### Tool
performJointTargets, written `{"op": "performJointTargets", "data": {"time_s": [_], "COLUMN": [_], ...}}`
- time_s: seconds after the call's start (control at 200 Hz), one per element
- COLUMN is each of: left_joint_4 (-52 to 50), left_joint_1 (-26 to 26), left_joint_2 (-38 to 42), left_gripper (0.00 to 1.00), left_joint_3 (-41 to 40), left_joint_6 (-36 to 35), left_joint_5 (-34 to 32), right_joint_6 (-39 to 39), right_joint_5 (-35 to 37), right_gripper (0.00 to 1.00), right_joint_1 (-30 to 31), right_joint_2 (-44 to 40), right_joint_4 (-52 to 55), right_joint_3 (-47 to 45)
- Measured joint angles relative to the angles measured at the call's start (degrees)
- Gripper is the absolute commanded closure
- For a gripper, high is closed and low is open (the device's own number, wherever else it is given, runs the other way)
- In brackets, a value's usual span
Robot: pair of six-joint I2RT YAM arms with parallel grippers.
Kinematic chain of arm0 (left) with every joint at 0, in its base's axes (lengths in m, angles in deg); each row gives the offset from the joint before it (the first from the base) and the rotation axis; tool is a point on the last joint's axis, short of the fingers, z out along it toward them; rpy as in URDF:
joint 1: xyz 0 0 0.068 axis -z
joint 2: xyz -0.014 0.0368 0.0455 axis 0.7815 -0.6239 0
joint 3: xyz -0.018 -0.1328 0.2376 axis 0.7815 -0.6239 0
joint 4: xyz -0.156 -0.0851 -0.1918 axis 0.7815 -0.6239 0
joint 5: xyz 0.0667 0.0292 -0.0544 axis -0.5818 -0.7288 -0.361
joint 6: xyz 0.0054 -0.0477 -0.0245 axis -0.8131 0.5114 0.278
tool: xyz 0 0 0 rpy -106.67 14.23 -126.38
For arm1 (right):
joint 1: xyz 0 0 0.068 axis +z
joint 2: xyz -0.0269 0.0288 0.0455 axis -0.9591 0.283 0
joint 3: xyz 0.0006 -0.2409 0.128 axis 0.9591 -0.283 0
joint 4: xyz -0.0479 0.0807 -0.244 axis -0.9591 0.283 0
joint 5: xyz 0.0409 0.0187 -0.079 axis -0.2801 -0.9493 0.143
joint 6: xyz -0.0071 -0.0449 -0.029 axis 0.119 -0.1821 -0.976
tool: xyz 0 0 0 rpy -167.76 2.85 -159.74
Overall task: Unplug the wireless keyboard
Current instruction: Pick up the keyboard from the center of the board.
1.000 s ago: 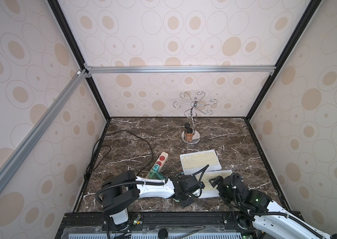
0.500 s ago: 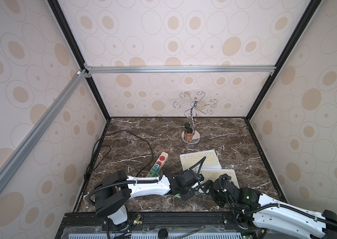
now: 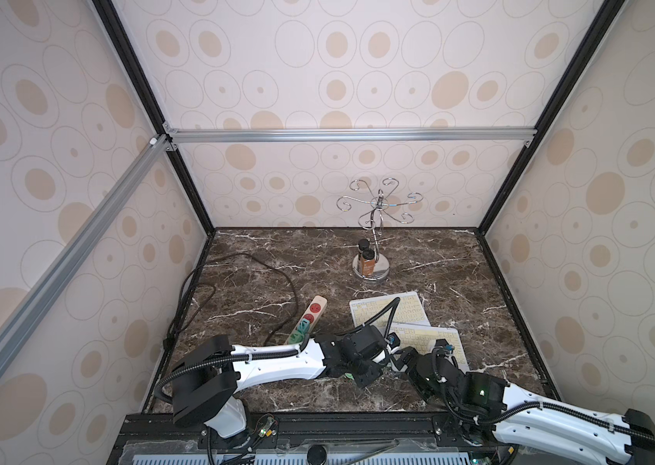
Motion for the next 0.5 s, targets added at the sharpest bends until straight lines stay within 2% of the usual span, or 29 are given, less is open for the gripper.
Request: {"op": "performJointTargets", "data": {"time_s": [0.355,0.5], "left_joint_4": [1.4,2.0], "left_joint_1": [0.0,0.0], "left_joint_2": [1.1,1.5], "left_gripper": [1.0,1.0], "left_joint_3": [-2.5,-3.9], "left_joint_6": [0.3,0.4], "left_joint_5": [0.6,0.8], "right_joint_6": [1.1,1.5], "right_joint_5": [4.7,6.4], "right_gripper": [0.1,0.21], "right_joint_1": [0.0,0.0], "right_joint_2": [7.3,9.3], "right_joint_4": [-12.2,-15.8], "right_joint_3": [-3.1,-3.2]}}
